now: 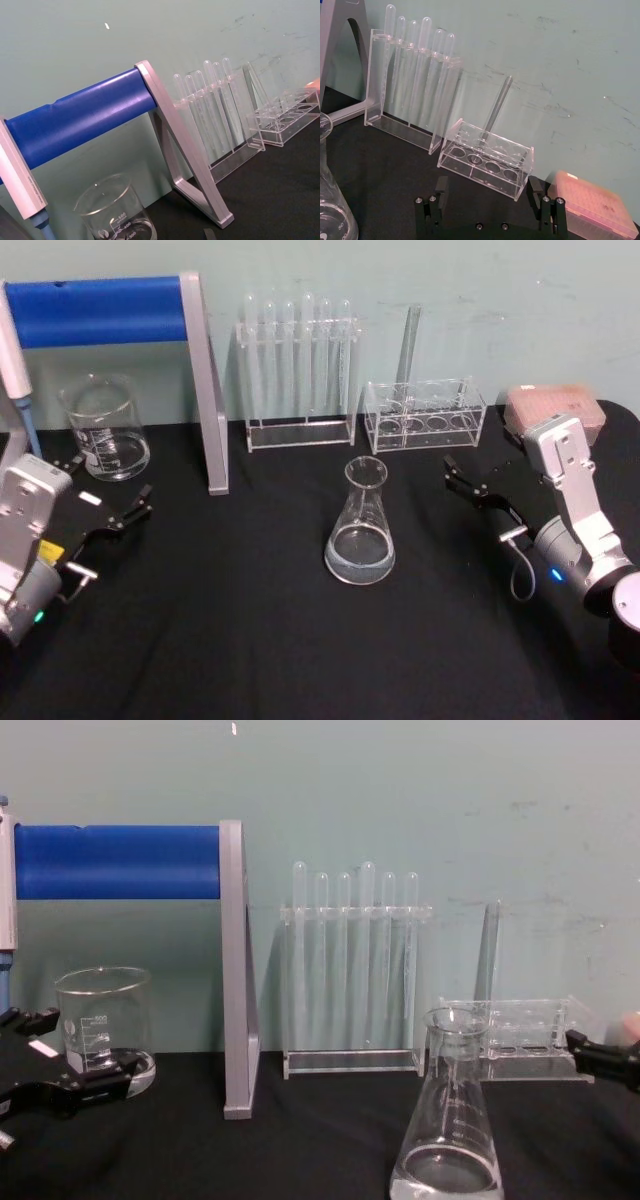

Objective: Grasp the erlenmeyer flask with one hand, shake it three times, then place it back.

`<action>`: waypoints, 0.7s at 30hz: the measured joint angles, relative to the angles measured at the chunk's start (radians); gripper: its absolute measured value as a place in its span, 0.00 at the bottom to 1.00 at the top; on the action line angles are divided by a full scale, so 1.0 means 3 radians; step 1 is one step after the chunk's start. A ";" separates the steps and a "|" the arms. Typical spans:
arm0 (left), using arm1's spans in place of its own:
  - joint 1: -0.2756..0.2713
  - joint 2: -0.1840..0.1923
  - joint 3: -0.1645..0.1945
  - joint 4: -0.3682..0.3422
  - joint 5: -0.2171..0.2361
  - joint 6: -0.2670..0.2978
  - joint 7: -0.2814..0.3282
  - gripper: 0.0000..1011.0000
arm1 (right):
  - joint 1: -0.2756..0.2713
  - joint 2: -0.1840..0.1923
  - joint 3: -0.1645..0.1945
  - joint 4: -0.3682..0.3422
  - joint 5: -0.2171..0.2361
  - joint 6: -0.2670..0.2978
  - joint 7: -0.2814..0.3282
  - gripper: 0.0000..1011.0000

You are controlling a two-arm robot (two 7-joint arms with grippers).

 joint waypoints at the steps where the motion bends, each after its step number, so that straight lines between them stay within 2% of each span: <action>1: 0.0000 0.0000 0.0000 0.0000 0.0000 0.0000 0.0000 0.99 | 0.0000 0.0000 0.0000 0.0000 0.0000 0.0000 0.0000 0.99; 21: 0.0000 0.0000 0.0000 0.0000 0.0000 0.0000 0.0000 0.99 | 0.0000 0.0000 0.0000 0.0000 0.0002 0.0000 0.0000 0.99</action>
